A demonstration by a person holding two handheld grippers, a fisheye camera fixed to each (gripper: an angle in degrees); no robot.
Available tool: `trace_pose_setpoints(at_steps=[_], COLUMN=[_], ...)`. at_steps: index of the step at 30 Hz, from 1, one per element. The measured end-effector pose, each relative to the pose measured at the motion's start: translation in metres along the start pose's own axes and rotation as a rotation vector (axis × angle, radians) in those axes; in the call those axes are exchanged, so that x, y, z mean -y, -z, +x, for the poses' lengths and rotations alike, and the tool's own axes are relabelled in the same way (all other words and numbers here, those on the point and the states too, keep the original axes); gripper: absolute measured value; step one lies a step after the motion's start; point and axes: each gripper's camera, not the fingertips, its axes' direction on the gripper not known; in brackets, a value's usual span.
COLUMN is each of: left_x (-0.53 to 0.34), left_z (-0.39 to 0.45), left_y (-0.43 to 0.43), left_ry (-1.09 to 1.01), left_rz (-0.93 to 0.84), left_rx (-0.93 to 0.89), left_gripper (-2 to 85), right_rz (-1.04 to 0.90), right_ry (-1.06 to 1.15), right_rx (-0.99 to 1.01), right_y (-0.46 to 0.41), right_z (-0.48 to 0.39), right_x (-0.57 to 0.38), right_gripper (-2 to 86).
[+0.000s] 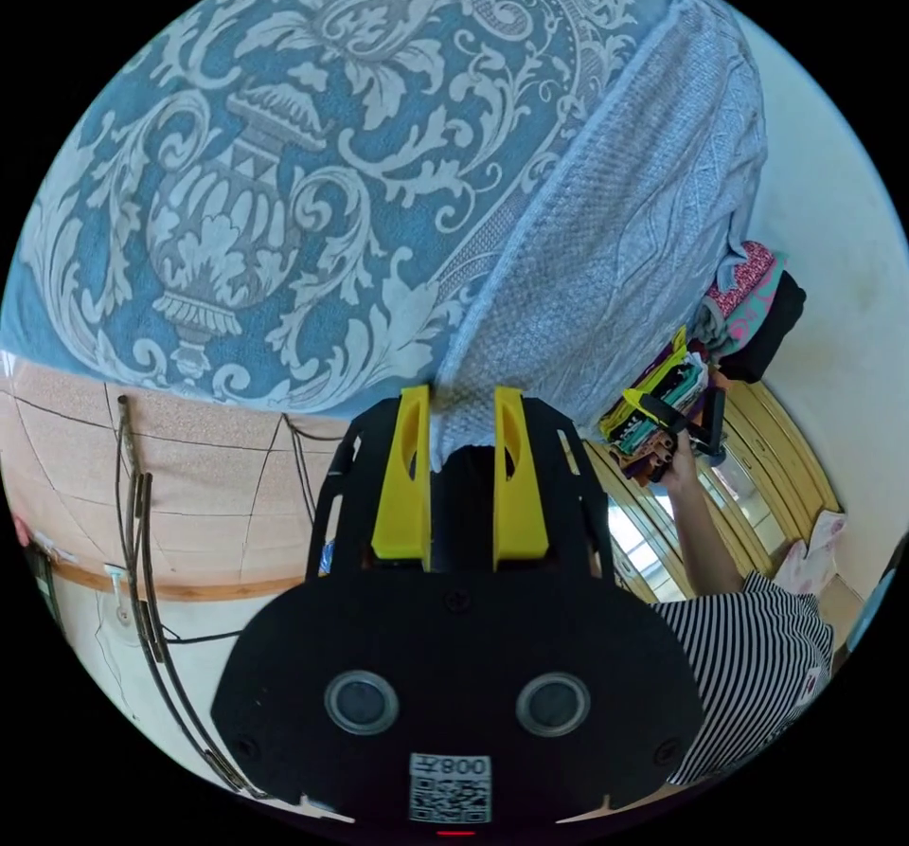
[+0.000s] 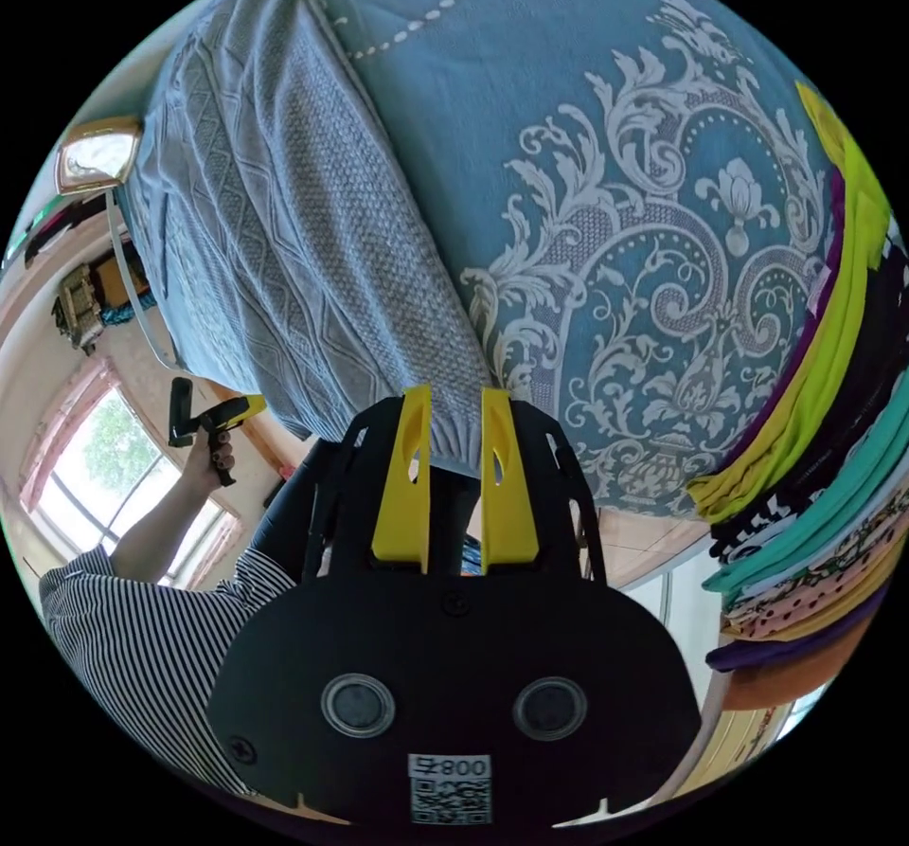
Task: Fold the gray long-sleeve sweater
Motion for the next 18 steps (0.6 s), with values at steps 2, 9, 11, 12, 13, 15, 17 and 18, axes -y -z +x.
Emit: trace_pose_setpoints(at_steps=[2,9,11,12,13,15,17,18], left_x=[0.003,0.004,0.005,0.005,0.005,0.004,0.004,0.003], left_z=[0.001,0.001,-0.002,-0.002,-0.003,-0.005,-0.004,-0.002], left_y=[-0.007,-0.029,-0.035,-0.036,-0.039,-0.043,-0.051,-0.052], left_ry=[-0.004,0.001,0.014,0.015,0.023,0.036,0.022,0.014], left_rz=[0.002,0.027,0.038,0.041,0.046,0.051,0.031,0.034], left_rx=[0.0,0.028,0.036,0.037,0.033,0.012,-0.032,-0.023], left_gripper=[9.5,8.3,7.0,6.7,6.0,4.7,3.5,3.3], right_rz=[-0.018,-0.008,-0.004,-0.008,-0.01,-0.012,-0.017,-0.032], right_ry=[0.014,0.024,0.025,0.037,0.049,0.048,0.054,0.094], right_rx=[-0.034,-0.068,-0.07,-0.074,-0.086,-0.088,-0.087,-0.021], right_y=[-0.021,-0.091,-0.103,-0.111,-0.119,-0.131,-0.142,-0.15], right_z=[-0.003,-0.004,-0.004,-0.006,-0.007,-0.008,-0.008,-0.008], right_x=[-0.004,-0.028,-0.03,-0.032,-0.034,-0.037,-0.039,-0.041], right_gripper=[8.9,9.7,9.4,9.2,9.0,8.6,7.6,6.1])
